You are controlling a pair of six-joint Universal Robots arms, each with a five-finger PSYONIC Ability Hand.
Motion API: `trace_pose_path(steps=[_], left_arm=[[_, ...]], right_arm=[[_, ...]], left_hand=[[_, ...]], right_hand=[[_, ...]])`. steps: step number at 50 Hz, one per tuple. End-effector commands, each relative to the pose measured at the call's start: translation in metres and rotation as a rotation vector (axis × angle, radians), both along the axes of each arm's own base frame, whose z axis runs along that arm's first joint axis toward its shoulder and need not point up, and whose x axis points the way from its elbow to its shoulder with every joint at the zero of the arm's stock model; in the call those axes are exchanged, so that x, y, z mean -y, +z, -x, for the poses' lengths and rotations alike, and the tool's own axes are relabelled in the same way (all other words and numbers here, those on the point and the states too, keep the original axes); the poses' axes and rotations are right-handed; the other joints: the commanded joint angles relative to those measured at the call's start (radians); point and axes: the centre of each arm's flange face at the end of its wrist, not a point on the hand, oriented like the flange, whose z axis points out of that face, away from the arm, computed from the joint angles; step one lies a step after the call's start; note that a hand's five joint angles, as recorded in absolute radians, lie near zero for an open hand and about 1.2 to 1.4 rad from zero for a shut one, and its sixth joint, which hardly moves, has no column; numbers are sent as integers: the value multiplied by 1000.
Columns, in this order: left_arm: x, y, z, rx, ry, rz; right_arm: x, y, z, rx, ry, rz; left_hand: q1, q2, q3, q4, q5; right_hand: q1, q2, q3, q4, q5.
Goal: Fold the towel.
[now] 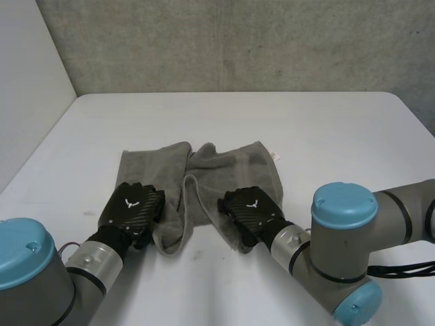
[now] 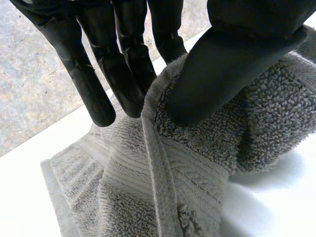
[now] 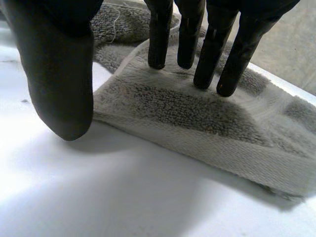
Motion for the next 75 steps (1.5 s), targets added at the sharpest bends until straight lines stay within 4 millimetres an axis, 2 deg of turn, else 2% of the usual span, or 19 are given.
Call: trace_pose_path(steps=[1,13,22,31,48,51,53,54,59,61,62,64,65,67,69,70,72,73,75], left_arm=[[0,0,0,1,0,0],[0,0,0,1,0,-2],[0,0,0,1,0,-2],[0,0,0,0,0,1],[0,0,0,0,-2,1],[0,0,0,0,0,1],[0,-1,0,1,0,0],[0,-1,0,1,0,0],[0,-1,0,0,-2,0],[0,-1,0,2,-2,-1],[0,-1,0,2,-2,-1],[0,-1,0,2,0,0],[0,-1,0,2,0,0],[1,1,0,0,1,6],[2,5,1,-2,5,19],[2,5,1,-2,5,19],[2,8,1,1,3,30],[2,8,1,1,3,30],[4,21,-1,-14,14,70]], right_arm=[[5,-7,-5,5,4,22],[11,-10,-6,-21,-12,51],[17,-7,-10,-8,-17,85],[31,-6,-20,11,-23,115],[41,-13,-26,13,-18,118],[41,-12,-27,17,-13,121],[42,-8,-28,25,-10,128],[42,-8,-28,25,-10,128],[50,12,-28,49,-27,147],[54,38,-25,73,-39,178],[54,38,-25,73,-40,178],[62,64,-16,96,-69,217],[62,64,-16,96,-69,217],[69,77,-8,106,-94,238],[80,99,9,117,-141,276],[80,99,9,117,-141,276],[86,121,27,117,-183,305],[86,121,27,117,-184,305],[93,138,51,93,-238,308]], left_hand=[[208,179,180,177,194],[208,179,180,177,194],[208,179,180,177,194],[208,179,180,177,194],[208,179,180,177,194],[208,179,180,177,194],[208,179,180,177,194],[208,179,180,177,194],[208,179,180,177,194],[208,179,180,177,194],[208,179,180,177,194],[208,179,180,177,194],[208,179,180,177,194],[208,179,180,177,194],[208,179,180,177,194],[208,179,180,177,194],[208,179,180,177,194],[208,179,180,177,194],[208,179,180,177,194]], right_hand=[[143,164,142,131,118],[246,267,245,234,221],[469,490,468,457,444],[469,490,469,457,445],[487,508,486,475,462],[642,663,642,630,618],[919,939,918,906,894],[920,941,920,908,896],[920,941,920,908,896],[920,941,920,908,896],[920,941,920,908,896],[920,941,920,908,896],[920,941,920,908,896],[920,941,920,908,896],[920,941,920,908,896],[920,941,920,908,896],[920,941,920,908,896],[920,941,920,908,896],[920,941,920,908,896]])
